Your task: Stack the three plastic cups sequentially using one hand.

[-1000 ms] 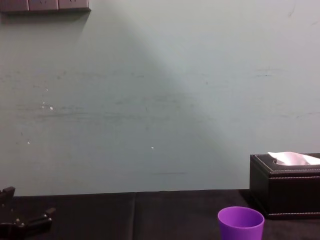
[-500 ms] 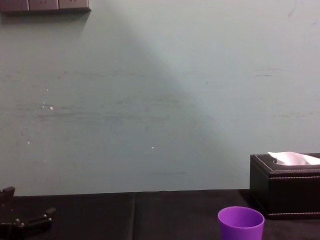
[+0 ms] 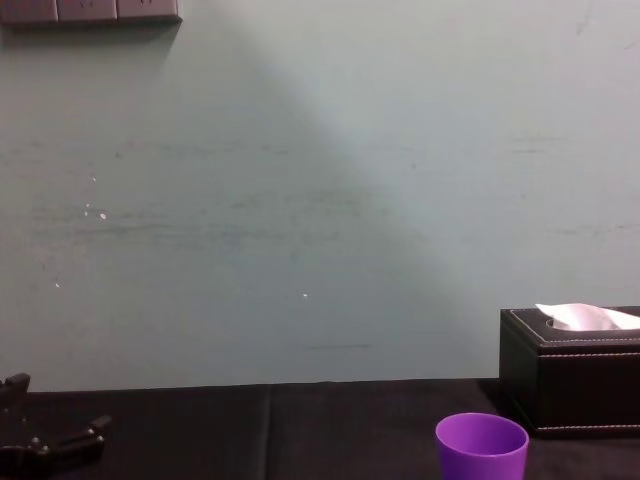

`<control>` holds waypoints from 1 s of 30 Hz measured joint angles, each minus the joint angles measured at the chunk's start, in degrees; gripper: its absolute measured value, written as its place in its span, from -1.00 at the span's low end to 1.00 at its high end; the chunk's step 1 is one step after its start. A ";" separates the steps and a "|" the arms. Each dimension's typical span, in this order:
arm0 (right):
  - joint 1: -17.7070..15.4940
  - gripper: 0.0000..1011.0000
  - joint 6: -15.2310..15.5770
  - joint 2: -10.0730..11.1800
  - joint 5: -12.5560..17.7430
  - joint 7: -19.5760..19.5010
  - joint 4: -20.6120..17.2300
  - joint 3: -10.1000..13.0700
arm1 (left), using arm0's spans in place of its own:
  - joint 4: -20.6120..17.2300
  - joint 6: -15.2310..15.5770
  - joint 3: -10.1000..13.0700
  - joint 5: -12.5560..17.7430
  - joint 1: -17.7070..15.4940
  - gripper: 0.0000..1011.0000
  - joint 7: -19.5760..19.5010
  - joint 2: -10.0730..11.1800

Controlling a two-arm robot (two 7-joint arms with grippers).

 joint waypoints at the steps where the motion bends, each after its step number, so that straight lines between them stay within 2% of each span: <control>1: 0.51 0.98 0.22 -0.24 -0.23 -0.26 0.19 -0.32 | 0.00 0.00 0.00 0.00 0.00 1.00 0.00 0.00; 7: 2.70 0.98 1.11 -1.52 -2.43 -2.46 1.01 -1.63 | 0.00 0.00 0.00 0.00 0.00 1.00 0.00 0.00; 13: 4.18 0.98 1.31 -2.63 -3.75 -3.08 1.67 -2.62 | 0.00 0.00 0.00 0.00 0.00 1.00 0.00 0.00; 25: 4.72 0.98 0.95 -3.11 -4.30 -3.02 1.64 -3.20 | 0.00 0.00 0.00 0.00 0.00 1.00 0.00 0.00; 30: 4.69 0.79 0.92 -3.09 -4.25 -3.02 1.64 -3.12 | 0.00 0.00 0.00 0.00 0.00 1.00 0.00 0.00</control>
